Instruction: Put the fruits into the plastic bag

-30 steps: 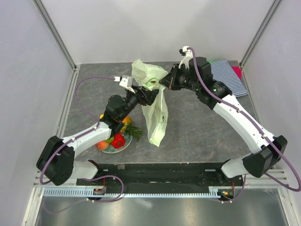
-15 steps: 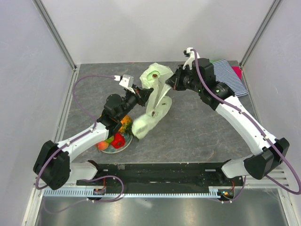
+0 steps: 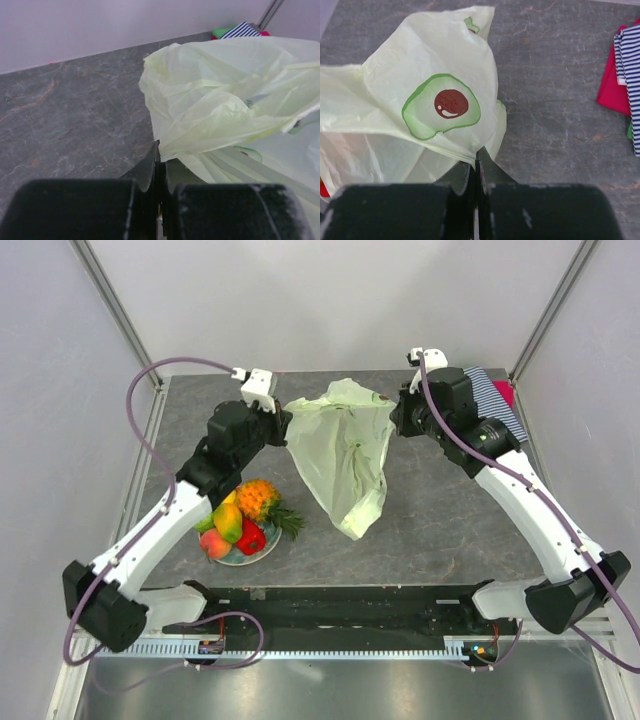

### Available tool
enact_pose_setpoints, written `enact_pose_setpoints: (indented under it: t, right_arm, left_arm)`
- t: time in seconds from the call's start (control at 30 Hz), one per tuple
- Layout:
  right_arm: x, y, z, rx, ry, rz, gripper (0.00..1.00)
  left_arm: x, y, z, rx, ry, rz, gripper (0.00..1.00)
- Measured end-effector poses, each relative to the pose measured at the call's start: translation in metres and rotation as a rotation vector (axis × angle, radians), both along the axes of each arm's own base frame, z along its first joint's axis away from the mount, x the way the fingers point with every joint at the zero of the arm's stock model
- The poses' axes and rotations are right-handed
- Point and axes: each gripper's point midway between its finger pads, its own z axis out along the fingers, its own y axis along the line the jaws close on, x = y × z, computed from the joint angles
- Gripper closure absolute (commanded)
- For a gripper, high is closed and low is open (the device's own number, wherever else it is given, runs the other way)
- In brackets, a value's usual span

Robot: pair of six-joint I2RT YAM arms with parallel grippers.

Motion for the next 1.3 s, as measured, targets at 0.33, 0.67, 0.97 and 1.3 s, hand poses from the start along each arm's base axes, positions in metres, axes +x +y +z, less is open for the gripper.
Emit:
enact_pose_setpoints:
  t: [0.33, 0.67, 0.97, 1.3]
  right_arm:
    - [-0.017, -0.022, -0.048, -0.056, 0.120, -0.022, 1.00]
    - [-0.005, 0.003, -0.044, 0.167, 0.121, -0.058, 1.00]
    - [0.004, 0.023, -0.029, 0.305, 0.108, -0.040, 1.00]
    - [0.013, 0.032, -0.007, 0.395, 0.050, -0.052, 1.00]
  left_arm:
    - [0.059, 0.011, -0.037, -0.016, 0.173, 0.041, 0.07]
    - [0.003, -0.018, -0.110, -0.169, 0.299, -0.194, 0.03]
    - [-0.036, -0.036, -0.141, -0.270, 0.384, -0.340, 0.01]
    - [-0.064, -0.061, -0.153, -0.326, 0.382, -0.408, 0.01]
